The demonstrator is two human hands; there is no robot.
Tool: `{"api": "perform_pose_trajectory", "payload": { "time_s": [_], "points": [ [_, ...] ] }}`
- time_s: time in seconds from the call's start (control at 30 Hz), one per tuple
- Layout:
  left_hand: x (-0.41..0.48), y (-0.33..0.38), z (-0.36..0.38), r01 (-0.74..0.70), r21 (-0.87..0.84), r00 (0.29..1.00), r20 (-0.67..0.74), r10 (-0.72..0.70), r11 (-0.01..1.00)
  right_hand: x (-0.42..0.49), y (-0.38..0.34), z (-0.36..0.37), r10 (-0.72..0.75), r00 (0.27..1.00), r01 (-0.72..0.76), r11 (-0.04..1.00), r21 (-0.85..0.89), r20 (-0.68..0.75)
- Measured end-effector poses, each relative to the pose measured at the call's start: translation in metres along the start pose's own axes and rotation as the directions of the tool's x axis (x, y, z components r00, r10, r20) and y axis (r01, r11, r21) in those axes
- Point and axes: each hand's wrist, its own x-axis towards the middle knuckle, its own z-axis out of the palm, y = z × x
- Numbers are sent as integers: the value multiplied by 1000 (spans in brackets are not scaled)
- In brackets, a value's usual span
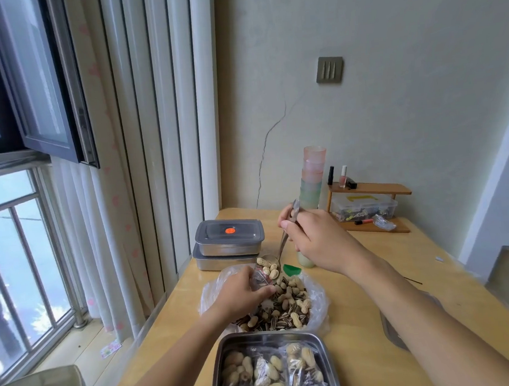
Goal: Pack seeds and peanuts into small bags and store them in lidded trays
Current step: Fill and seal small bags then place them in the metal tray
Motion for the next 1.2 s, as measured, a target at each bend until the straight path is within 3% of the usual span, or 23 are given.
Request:
{"api": "perform_pose_trajectory", "payload": {
  "time_s": [0.2,0.37,0.73,1.1,1.2],
  "points": [
    [-1,-3,3,-3,-58,998,-63,-1,998,-2,2,1,-43,996,42,999,-20,-74],
    [-2,0,6,-10,-76,998,-70,5,997,-5,-2,0,-76,997,76,997,-13,-23],
    [-7,2,6,-2,-229,991,-128,-28,973,-9,-3,1,-193,975,185,980,-77,-113],
    [-13,3,2,-64,-230,989,-148,30,971,-11,-3,-4,-178,981,176,984,-37,-73],
    [-14,-1,-1,-102,-203,983,-170,68,974,-9,4,-3,-112,978,106,993,-42,-177]
  ]
}}
